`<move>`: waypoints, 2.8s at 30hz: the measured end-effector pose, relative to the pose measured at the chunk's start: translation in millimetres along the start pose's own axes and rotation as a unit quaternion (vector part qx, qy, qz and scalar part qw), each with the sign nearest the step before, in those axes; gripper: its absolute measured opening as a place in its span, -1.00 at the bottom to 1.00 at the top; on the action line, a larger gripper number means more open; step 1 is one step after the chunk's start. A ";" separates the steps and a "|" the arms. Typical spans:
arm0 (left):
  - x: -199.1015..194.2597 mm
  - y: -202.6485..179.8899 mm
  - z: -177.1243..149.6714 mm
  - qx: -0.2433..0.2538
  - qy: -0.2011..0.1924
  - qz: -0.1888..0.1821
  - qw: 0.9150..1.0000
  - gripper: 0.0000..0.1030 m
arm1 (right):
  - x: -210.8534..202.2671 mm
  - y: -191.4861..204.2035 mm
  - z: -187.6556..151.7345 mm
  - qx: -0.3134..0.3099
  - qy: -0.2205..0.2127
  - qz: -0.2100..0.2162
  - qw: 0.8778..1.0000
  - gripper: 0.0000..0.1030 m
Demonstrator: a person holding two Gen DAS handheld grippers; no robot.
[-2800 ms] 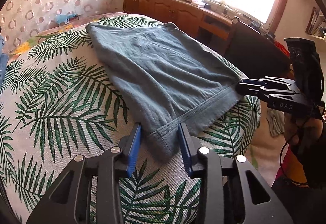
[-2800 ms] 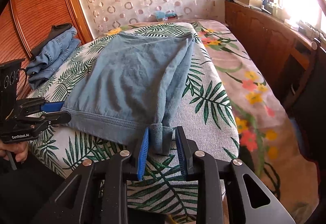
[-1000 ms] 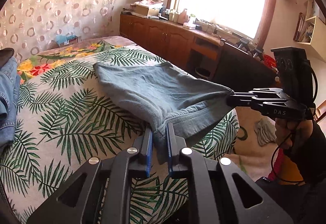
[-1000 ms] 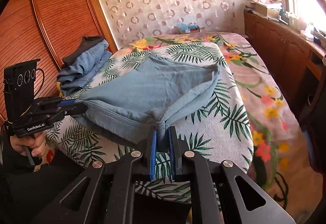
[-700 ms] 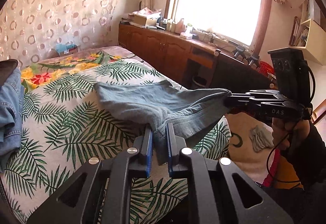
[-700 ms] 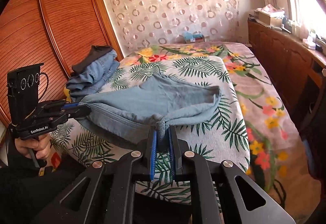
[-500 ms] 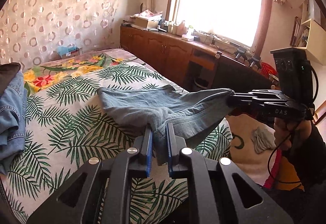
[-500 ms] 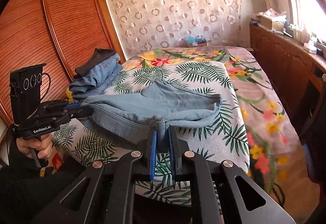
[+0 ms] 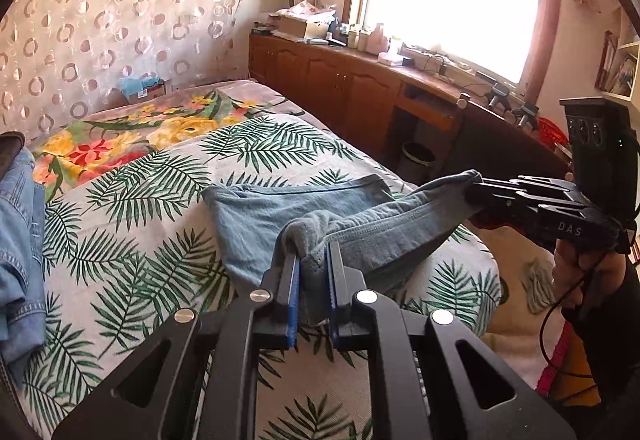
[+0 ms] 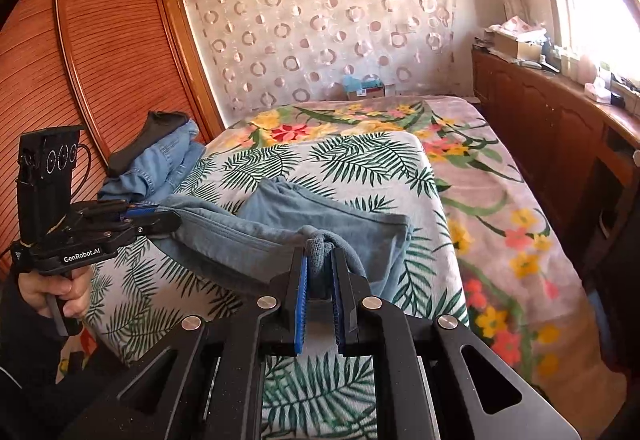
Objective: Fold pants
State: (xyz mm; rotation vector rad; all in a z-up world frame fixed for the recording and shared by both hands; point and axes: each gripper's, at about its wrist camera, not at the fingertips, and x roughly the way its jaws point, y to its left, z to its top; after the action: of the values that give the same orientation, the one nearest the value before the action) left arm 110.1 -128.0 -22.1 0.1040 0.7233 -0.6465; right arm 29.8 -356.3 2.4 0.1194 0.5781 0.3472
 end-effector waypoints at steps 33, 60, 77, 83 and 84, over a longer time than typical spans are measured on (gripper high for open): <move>49.3 24.7 0.6 -0.010 0.053 0.054 0.997 0.08 | 49.4 -11.9 2.6 0.001 0.025 -0.046 0.999 -0.56; 73.7 27.5 -40.1 -0.009 0.094 0.024 0.995 -0.52 | 69.6 -14.5 -24.3 -0.017 0.080 -0.033 0.996 -0.72; 6.1 3.9 -65.9 -0.005 0.071 0.011 0.997 -0.69 | 15.0 0.1 -45.5 -0.021 0.069 0.013 0.997 -0.84; 9.3 0.8 -80.4 0.000 0.083 0.013 0.996 -0.69 | 14.4 -4.8 -52.0 -0.014 0.087 0.020 0.996 -0.84; 10.0 2.0 -80.8 -0.003 0.085 0.012 0.996 -0.66 | 14.2 -5.6 -51.6 -0.014 0.089 0.020 0.996 -0.84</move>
State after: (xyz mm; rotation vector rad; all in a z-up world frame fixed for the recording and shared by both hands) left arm 69.9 -107.0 -89.7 0.1629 0.8862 -0.6170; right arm 14.0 -355.8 -49.0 0.0741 0.7468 0.4071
